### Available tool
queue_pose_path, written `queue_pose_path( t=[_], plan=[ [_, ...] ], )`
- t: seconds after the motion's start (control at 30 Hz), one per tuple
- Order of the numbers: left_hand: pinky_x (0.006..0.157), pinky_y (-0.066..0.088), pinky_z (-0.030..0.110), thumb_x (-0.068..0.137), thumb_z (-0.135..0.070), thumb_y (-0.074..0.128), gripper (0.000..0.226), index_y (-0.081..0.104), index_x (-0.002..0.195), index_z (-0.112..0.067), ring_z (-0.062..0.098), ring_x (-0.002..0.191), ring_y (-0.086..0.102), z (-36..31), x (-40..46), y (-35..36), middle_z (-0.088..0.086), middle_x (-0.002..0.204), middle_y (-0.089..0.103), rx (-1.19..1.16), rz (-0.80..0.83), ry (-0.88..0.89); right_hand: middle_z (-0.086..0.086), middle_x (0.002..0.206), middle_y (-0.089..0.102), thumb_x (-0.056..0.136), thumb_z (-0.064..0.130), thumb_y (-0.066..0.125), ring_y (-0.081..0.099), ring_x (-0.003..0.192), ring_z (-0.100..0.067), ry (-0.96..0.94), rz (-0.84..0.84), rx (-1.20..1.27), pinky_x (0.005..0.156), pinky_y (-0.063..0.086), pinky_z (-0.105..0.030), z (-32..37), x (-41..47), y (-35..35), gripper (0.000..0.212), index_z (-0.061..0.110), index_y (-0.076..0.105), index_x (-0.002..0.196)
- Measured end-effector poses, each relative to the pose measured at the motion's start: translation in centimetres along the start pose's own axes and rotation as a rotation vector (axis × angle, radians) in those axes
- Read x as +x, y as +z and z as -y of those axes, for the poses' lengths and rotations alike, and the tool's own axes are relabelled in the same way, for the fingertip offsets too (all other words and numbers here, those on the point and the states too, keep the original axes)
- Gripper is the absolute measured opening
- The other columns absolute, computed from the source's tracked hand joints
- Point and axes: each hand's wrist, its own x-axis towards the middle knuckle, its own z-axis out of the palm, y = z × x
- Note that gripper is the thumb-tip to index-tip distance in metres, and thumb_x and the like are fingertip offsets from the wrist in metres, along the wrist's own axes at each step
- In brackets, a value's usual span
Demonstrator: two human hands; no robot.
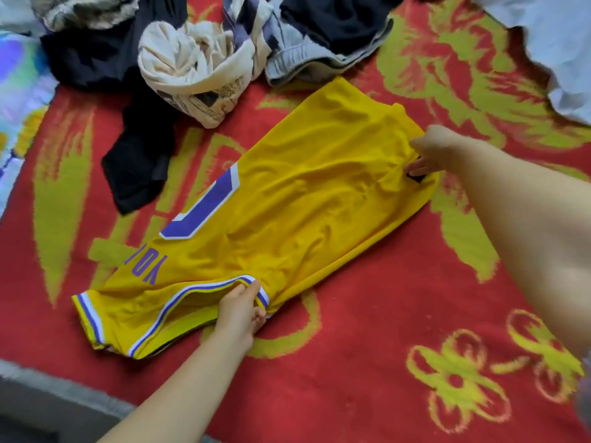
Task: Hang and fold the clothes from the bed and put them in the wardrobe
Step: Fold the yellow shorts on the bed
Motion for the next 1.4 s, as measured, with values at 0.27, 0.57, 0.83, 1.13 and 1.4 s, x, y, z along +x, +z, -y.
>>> queue_pose_path(
  t=[0.27, 0.57, 0.83, 1.13, 1.4],
  plan=[
    [0.040, 0.048, 0.019, 0.096, -0.014, 0.053, 0.006, 0.053, 0.091, -0.010, 0.016, 0.048, 0.066, -0.3, -1.1, 0.7, 0.014, 0.112, 0.049, -0.275, 0.058, -0.100, -0.027, 0.148, 0.026, 0.097, 0.020, 0.054, 0.067, 0.088, -0.036, 0.042, -0.105, -0.008, 0.074, 0.057, -0.047, -1.7, 3.8, 0.7, 0.063, 0.006, 0.019, 0.147],
    [0.046, 0.055, 0.028, 0.091, -0.031, 0.062, 0.041, 0.046, 0.126, -0.018, 0.027, 0.079, 0.066, 1.0, -1.1, 0.2, 0.013, 0.145, 0.038, -0.430, -0.015, -0.096, -0.013, 0.110, 0.057, 0.098, 0.019, 0.052, 0.067, 0.077, -0.025, -0.171, -0.234, -0.014, 0.060, 0.057, -0.036, -3.3, 3.4, 0.6, 0.035, 0.014, 0.046, 0.131],
    [0.045, 0.053, 0.025, 0.093, -0.029, 0.061, 0.035, 0.048, 0.124, -0.019, 0.026, 0.077, 0.066, 0.6, -1.4, 0.1, 0.012, 0.136, 0.045, -0.410, -0.031, -0.077, 0.000, 0.076, 0.046, 0.089, 0.013, 0.043, 0.055, 0.050, -0.011, -0.294, -0.278, -0.102, 0.043, 0.043, -0.027, -0.5, 1.9, -1.3, 0.013, 0.022, 0.039, 0.081],
    [0.045, 0.052, 0.020, 0.091, -0.036, 0.061, 0.013, 0.059, 0.099, -0.026, 0.011, 0.050, 0.063, -1.5, -2.6, -4.4, -0.001, 0.077, 0.072, -0.563, 0.023, 0.054, -0.002, 0.092, 0.057, 0.081, 0.013, 0.054, 0.060, 0.077, -0.013, -0.752, -0.200, 0.306, 0.069, 0.054, -0.025, 9.2, -4.5, -3.7, 0.019, 0.027, 0.054, 0.094],
    [0.053, 0.043, 0.031, 0.092, -0.022, 0.061, 0.031, 0.049, 0.068, -0.009, 0.027, 0.066, 0.049, 6.2, -1.6, -0.3, 0.016, 0.072, 0.050, 0.058, -0.288, 0.139, -0.011, 0.083, 0.056, 0.085, 0.008, 0.054, 0.052, 0.073, -0.022, -0.240, -0.369, -0.187, 0.066, 0.047, -0.041, -4.3, 0.2, -3.2, 0.018, 0.009, 0.062, 0.101]
  ],
)
